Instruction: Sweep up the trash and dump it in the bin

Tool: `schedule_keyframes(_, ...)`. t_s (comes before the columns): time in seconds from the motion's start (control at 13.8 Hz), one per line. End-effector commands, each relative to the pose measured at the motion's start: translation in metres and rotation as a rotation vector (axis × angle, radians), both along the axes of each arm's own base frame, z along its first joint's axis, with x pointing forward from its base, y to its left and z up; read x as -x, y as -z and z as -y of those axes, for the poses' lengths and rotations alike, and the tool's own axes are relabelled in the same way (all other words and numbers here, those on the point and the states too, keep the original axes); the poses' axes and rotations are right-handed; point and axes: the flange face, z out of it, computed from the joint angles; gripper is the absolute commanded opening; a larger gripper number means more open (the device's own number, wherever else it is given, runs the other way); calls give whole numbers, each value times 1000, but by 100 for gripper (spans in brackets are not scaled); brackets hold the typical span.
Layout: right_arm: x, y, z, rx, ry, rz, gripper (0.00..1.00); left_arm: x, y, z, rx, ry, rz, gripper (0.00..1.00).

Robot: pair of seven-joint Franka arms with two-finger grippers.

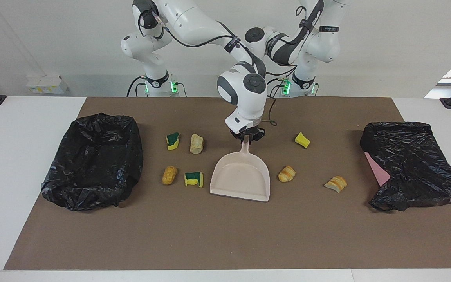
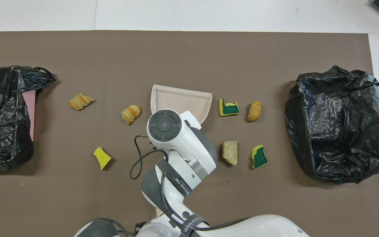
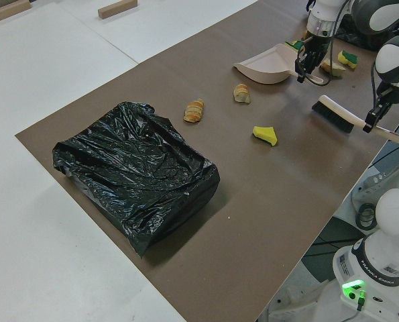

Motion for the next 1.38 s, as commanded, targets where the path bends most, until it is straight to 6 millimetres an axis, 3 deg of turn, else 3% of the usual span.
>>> schedule_keyframes(0.0,-8,-20,16,1,-30,0,0,-34,-25,-36,-5,-3,0,0)
schedule_keyframes(0.15,-8,-40,25,-3,-144,0,0,-53,-39,-57,15,-30,10,0)
schedule_keyframes(0.36,-24,-67,68,-15,-329,-1,0,-103,-66,-98,15,-60,-9,0)
schedule_keyframes(0.51,-38,-67,93,5,-575,-8,0,-131,-63,-125,21,-112,-6,0)
schedule_keyframes(0.73,-48,-66,108,70,-863,-4,0,-183,-65,-163,27,-202,-1,0)
schedule_keyframes(0.95,-68,-60,135,63,-1137,-17,0,-227,-68,-210,49,-282,45,0)
schedule_keyframes(1.09,-75,-59,147,60,-1257,-21,0,-251,-64,-238,58,-313,75,0)
schedule_keyframes(1.31,-80,-49,150,77,-1380,-40,0,-295,-53,-266,53,-326,61,0)
